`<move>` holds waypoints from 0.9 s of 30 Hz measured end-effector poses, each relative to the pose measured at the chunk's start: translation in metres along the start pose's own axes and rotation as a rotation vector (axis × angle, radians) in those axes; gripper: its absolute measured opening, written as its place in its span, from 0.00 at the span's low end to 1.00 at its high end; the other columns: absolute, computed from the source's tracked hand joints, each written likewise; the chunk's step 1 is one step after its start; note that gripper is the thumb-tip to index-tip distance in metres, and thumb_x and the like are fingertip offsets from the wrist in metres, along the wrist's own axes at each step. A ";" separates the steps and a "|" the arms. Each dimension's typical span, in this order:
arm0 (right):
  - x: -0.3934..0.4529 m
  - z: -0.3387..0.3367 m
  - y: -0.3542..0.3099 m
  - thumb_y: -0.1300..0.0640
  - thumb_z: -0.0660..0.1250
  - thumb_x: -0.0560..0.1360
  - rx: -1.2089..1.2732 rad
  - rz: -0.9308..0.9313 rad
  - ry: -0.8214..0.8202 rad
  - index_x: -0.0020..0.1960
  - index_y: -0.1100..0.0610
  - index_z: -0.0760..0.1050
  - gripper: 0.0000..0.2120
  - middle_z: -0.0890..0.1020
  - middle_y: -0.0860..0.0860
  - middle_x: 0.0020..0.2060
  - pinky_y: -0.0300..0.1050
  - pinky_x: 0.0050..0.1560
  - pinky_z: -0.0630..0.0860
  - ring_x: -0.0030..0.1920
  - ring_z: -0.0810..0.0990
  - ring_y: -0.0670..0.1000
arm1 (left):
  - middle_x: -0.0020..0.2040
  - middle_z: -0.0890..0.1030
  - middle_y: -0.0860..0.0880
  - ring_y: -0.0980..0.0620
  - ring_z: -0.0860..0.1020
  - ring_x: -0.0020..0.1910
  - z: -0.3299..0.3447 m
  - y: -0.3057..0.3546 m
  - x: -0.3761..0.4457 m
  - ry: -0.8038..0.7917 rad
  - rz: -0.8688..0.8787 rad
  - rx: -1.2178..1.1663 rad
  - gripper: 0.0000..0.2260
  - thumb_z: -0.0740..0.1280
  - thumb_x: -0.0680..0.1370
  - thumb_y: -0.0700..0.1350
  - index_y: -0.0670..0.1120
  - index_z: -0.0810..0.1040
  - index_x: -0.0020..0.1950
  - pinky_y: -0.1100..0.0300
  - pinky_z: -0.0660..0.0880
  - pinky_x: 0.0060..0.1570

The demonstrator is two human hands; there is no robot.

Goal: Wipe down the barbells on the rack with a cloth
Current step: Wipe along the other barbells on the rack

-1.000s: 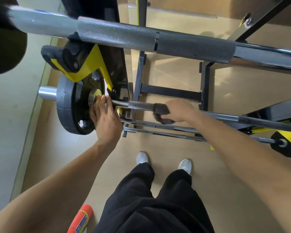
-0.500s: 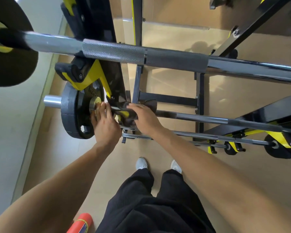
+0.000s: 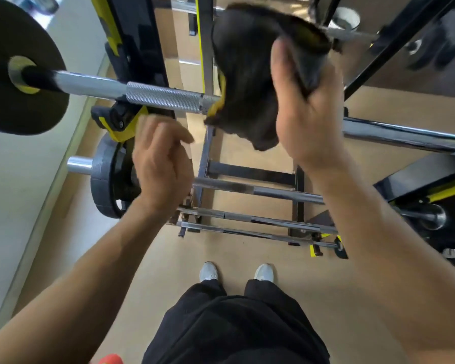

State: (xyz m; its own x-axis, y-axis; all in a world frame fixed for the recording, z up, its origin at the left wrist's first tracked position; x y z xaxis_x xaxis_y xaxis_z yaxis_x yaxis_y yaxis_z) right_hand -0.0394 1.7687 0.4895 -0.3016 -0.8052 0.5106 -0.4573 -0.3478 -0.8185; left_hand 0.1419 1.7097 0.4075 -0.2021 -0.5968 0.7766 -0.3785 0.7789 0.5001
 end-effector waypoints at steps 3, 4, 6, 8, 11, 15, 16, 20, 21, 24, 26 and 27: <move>0.022 0.020 0.021 0.45 0.59 0.81 -0.464 0.115 -0.232 0.61 0.59 0.76 0.19 0.82 0.53 0.48 0.45 0.46 0.74 0.46 0.80 0.52 | 0.39 0.76 0.36 0.43 0.71 0.45 -0.020 -0.008 0.037 0.164 -0.006 0.097 0.08 0.62 0.66 0.26 0.34 0.74 0.41 0.62 0.65 0.53; 0.023 0.031 0.034 0.41 0.56 0.81 -0.710 0.172 -0.402 0.61 0.55 0.75 0.21 0.81 0.52 0.45 0.45 0.43 0.71 0.42 0.78 0.53 | 0.41 0.76 0.35 0.45 0.70 0.47 -0.024 -0.013 0.047 0.183 -0.055 0.167 0.09 0.63 0.65 0.28 0.34 0.75 0.43 0.62 0.64 0.55; 0.024 0.051 0.043 0.37 0.53 0.80 -0.990 0.129 -0.570 0.58 0.53 0.73 0.22 0.78 0.51 0.41 0.48 0.41 0.71 0.39 0.77 0.55 | 0.47 0.77 0.37 0.48 0.70 0.53 -0.027 -0.023 0.060 0.158 -0.177 0.317 0.12 0.63 0.66 0.32 0.35 0.76 0.49 0.60 0.65 0.59; 0.033 0.069 0.041 0.37 0.51 0.81 -0.961 0.153 -0.587 0.53 0.54 0.74 0.23 0.78 0.51 0.39 0.49 0.41 0.73 0.39 0.78 0.56 | 0.52 0.78 0.41 0.49 0.72 0.56 -0.025 -0.030 0.068 0.052 -0.273 0.425 0.11 0.61 0.73 0.40 0.39 0.78 0.53 0.58 0.65 0.64; 0.048 0.110 0.033 0.37 0.52 0.80 -0.946 0.107 -0.621 0.48 0.55 0.73 0.23 0.73 0.51 0.35 0.47 0.37 0.66 0.38 0.75 0.57 | 0.52 0.79 0.43 0.55 0.73 0.50 -0.029 -0.035 0.073 0.036 -0.417 0.289 0.13 0.57 0.76 0.40 0.41 0.80 0.52 0.75 0.63 0.51; 0.058 0.160 0.017 0.52 0.59 0.79 -0.982 -0.038 -0.660 0.57 0.57 0.77 0.13 0.80 0.56 0.49 0.48 0.40 0.67 0.47 0.80 0.61 | 0.50 0.81 0.44 0.54 0.75 0.47 -0.035 -0.042 0.079 0.084 -0.499 0.210 0.14 0.55 0.73 0.35 0.39 0.80 0.50 0.76 0.64 0.45; 0.057 0.162 0.018 0.54 0.59 0.79 -0.986 -0.054 -0.646 0.57 0.58 0.77 0.12 0.81 0.57 0.50 0.48 0.40 0.67 0.49 0.80 0.61 | 0.49 0.81 0.45 0.53 0.77 0.48 -0.035 -0.044 0.079 0.082 -0.525 0.185 0.15 0.55 0.72 0.35 0.39 0.80 0.51 0.73 0.68 0.47; 0.049 0.133 0.024 0.42 0.57 0.81 -1.007 -0.119 -0.631 0.58 0.56 0.71 0.18 0.78 0.55 0.43 0.47 0.37 0.63 0.41 0.78 0.58 | 0.50 0.81 0.50 0.55 0.74 0.51 -0.038 -0.042 0.081 0.037 -0.608 0.275 0.22 0.52 0.68 0.35 0.44 0.78 0.55 0.46 0.69 0.65; 0.046 0.120 0.026 0.37 0.56 0.80 -1.027 -0.104 -0.667 0.58 0.56 0.70 0.23 0.75 0.53 0.41 0.47 0.37 0.63 0.39 0.74 0.56 | 0.51 0.82 0.51 0.59 0.72 0.49 -0.038 -0.041 0.080 0.019 -0.631 0.289 0.23 0.51 0.67 0.34 0.44 0.77 0.56 0.43 0.64 0.69; 0.042 0.072 0.030 0.25 0.50 0.73 -1.107 0.043 -0.774 0.49 0.52 0.71 0.30 0.73 0.49 0.37 0.46 0.38 0.65 0.37 0.72 0.53 | 0.50 0.83 0.49 0.55 0.73 0.50 -0.038 -0.040 0.079 -0.027 -0.654 0.314 0.23 0.52 0.68 0.33 0.43 0.77 0.57 0.46 0.53 0.76; 0.041 0.051 0.029 0.22 0.49 0.70 -1.142 0.160 -0.798 0.39 0.50 0.68 0.31 0.73 0.49 0.33 0.46 0.37 0.66 0.34 0.73 0.52 | 0.50 0.83 0.49 0.54 0.70 0.49 -0.037 -0.042 0.077 -0.027 -0.669 0.314 0.23 0.52 0.69 0.32 0.43 0.78 0.57 0.47 0.52 0.76; 0.042 0.053 0.028 0.22 0.51 0.70 -1.146 0.175 -0.801 0.37 0.51 0.67 0.31 0.72 0.49 0.32 0.46 0.37 0.67 0.34 0.73 0.52 | 0.49 0.83 0.50 0.56 0.68 0.48 -0.036 -0.041 0.077 -0.016 -0.680 0.302 0.23 0.52 0.68 0.32 0.43 0.78 0.57 0.46 0.54 0.75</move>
State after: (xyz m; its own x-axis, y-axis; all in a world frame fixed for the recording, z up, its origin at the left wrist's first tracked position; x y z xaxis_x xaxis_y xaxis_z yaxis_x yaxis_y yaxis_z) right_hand -0.0205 1.7000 0.4740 -0.0509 -0.9828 -0.1776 -0.9987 0.0500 0.0092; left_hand 0.1748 1.6384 0.4609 0.1531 -0.9327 0.3265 -0.6560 0.1511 0.7394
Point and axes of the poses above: each hand's wrist, its own x-axis towards the middle knuckle, its own z-axis out of the palm, y = z × x, the point moved 3 cm from there along x, towards the middle knuckle
